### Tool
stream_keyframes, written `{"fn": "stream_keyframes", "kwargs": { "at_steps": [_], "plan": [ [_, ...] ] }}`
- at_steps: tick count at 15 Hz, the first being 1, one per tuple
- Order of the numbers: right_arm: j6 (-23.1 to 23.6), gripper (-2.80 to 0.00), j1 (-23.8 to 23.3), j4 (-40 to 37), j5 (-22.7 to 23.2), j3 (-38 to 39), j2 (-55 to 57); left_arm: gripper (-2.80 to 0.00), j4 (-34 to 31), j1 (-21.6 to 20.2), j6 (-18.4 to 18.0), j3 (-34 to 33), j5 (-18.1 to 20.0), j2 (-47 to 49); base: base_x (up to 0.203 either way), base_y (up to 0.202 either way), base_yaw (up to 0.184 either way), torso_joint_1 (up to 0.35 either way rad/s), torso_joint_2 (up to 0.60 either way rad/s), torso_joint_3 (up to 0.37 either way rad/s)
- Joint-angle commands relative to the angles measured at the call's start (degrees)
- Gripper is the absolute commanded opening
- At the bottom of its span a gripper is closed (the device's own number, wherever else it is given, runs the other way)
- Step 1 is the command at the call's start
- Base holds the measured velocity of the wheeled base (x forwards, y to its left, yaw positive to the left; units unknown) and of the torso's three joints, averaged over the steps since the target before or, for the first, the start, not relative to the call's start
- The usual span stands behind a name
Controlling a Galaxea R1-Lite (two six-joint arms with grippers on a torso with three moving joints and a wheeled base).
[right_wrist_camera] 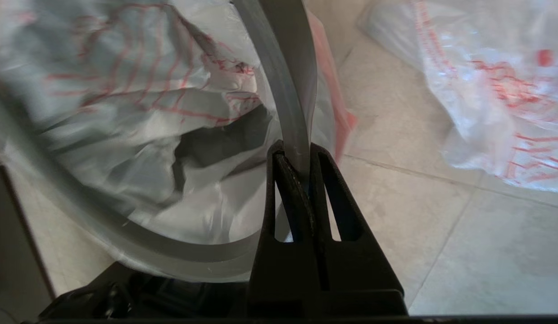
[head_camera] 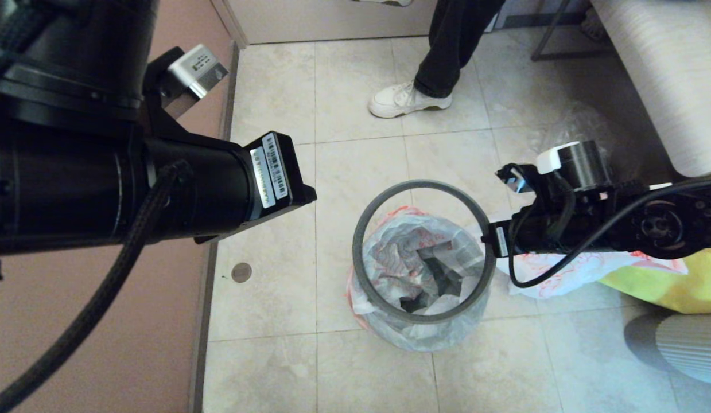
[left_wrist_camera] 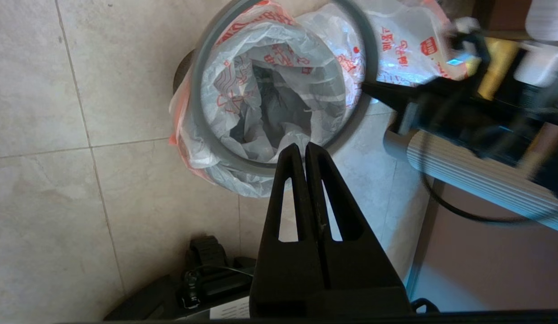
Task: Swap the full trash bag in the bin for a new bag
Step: Place the trash can ring on the trash can
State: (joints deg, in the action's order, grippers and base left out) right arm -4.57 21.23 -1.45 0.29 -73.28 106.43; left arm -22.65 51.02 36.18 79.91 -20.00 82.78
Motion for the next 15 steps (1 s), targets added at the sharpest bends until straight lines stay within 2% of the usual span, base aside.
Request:
{"fn": "stream_keyframes", "kwargs": {
  "at_steps": [1, 7, 15],
  "plan": [
    [-0.1, -2.8, 0.4, -0.1, -0.2, -2.3, 6.0, -2.8, -0.1, 0.0, 0.3, 0.0, -0.2, 0.9, 0.0, 0.0, 0.0, 0.0, 0.0, 0.0],
    [0.1, -2.8, 0.4, -1.6, -3.7, -7.9, 12.3, -2.8, -0.1, 0.1, 0.3, 0.1, -0.2, 0.7, 0.0, 0.0, 0.0, 0.0, 0.0, 0.0],
    [0.9, -2.8, 1.3, -3.3, -5.9, -7.4, 8.3, -2.8, -0.1, 0.1, 0.3, 0.2, -0.2, 0.4, 0.0, 0.0, 0.0, 0.0, 0.0, 0.0]
  ]
}}
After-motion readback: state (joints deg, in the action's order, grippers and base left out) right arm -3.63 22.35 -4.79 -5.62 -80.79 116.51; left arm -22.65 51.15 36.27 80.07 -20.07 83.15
